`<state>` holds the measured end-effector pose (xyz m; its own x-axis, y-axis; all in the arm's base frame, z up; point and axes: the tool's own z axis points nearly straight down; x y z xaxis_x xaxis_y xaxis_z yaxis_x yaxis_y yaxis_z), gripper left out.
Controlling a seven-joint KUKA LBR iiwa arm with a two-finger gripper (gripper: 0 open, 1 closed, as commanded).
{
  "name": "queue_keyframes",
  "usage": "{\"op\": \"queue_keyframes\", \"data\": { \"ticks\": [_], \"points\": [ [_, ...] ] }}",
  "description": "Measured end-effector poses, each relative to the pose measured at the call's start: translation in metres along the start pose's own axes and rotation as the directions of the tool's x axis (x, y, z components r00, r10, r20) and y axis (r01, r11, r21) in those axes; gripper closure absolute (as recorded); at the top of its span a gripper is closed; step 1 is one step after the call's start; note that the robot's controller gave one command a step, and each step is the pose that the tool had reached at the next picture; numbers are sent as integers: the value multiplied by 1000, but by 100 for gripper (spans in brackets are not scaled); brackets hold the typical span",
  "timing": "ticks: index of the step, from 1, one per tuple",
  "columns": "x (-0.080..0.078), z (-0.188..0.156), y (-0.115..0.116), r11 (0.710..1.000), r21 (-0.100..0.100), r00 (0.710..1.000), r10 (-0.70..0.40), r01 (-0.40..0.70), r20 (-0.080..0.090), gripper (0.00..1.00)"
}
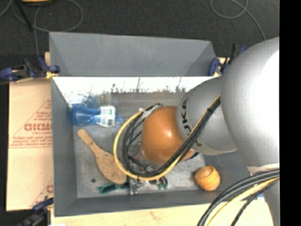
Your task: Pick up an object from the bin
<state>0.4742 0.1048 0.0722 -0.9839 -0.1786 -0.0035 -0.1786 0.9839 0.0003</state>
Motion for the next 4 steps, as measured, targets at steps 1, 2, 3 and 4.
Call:
{"op": "queue_keyframes", "data": {
  "ticks": [1, 2, 3, 4],
  "points": [
    [0, 0, 0, 1000, 0, 1000, 1, -1, 0, 100],
    [-6, -118, -11, 996, 0, 996, -87, 87, -2, 100],
    [-6, -118, -11, 996, -1, 996, -87, 87, -2, 100],
    [-31, -166, -10, 987, 0, 987, -160, 160, -4, 100]
  ]
}}
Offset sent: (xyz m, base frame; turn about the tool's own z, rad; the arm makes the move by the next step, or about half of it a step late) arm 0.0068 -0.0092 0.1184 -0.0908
